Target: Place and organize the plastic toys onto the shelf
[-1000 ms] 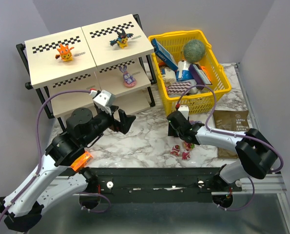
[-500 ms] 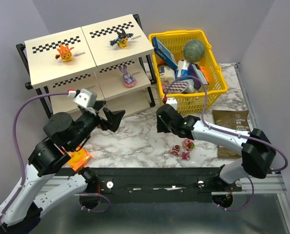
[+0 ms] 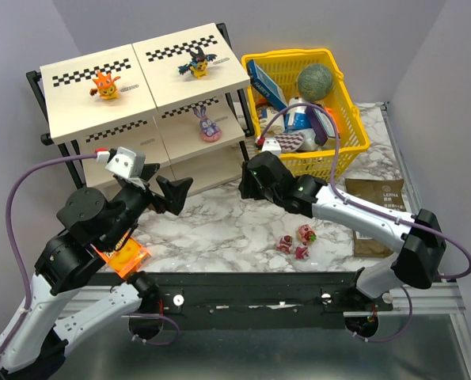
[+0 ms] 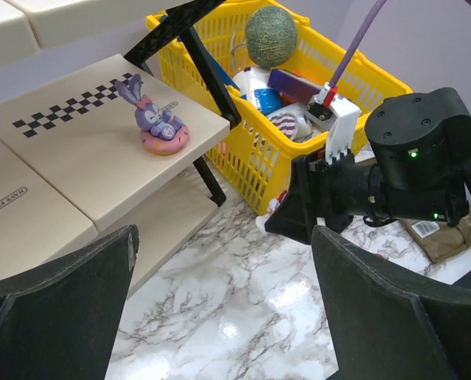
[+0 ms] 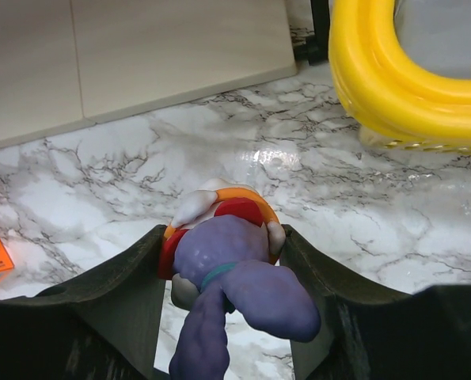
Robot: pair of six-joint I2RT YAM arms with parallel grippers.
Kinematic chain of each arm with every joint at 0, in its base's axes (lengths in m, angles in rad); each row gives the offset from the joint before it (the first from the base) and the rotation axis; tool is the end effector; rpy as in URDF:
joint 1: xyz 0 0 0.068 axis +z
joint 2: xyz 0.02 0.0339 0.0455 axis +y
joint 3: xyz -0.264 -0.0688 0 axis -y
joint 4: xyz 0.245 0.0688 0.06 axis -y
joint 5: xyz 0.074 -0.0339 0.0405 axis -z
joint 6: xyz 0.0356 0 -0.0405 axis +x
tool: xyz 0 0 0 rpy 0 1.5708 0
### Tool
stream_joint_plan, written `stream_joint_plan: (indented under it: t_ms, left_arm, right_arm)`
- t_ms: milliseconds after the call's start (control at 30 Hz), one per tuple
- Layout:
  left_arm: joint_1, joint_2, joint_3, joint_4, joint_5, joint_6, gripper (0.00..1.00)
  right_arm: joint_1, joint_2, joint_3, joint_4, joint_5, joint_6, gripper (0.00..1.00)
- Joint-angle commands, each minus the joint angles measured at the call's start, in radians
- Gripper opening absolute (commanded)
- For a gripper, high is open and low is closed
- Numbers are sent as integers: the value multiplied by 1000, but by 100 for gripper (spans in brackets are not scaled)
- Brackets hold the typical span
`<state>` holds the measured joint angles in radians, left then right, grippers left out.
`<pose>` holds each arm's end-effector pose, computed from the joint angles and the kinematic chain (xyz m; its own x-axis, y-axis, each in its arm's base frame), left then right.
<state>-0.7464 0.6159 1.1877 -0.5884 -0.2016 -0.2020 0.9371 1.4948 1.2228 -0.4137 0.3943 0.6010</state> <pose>0.0687 -0.0538 0.4472 -0.1159 -0.1605 -0.9802 0.5053 0.8401 -0.1973 0.2093 0.2617 0.3010 -0.6304 0.0238 -0.7759 -0.2564 0.9371 0.2370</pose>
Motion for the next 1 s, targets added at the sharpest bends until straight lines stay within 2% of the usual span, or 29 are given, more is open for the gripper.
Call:
stream_joint_plan:
  t_ms: [0,300,600,767,967]
  left_arm:
    - [1,-1,35,-31,-51,13,99]
    - [-1,2,104,-91,-143,-10,99]
    - [1,-2,199,-226,-311,-13,99]
    - [-1,-19,233,-333,-413,-59,99]
    - [1,-61,233,-384,-450,-65,99]
  right_arm:
    - [19,-8,79,-39,11,-26,25]
    - [100,64,294,-85,37,-81,25]
    - [134,329,616,-128,83,-121,25]
    - [147,494,906,-195,115,-139,25]
    - [164,617,1058,-217,155,-168,26]
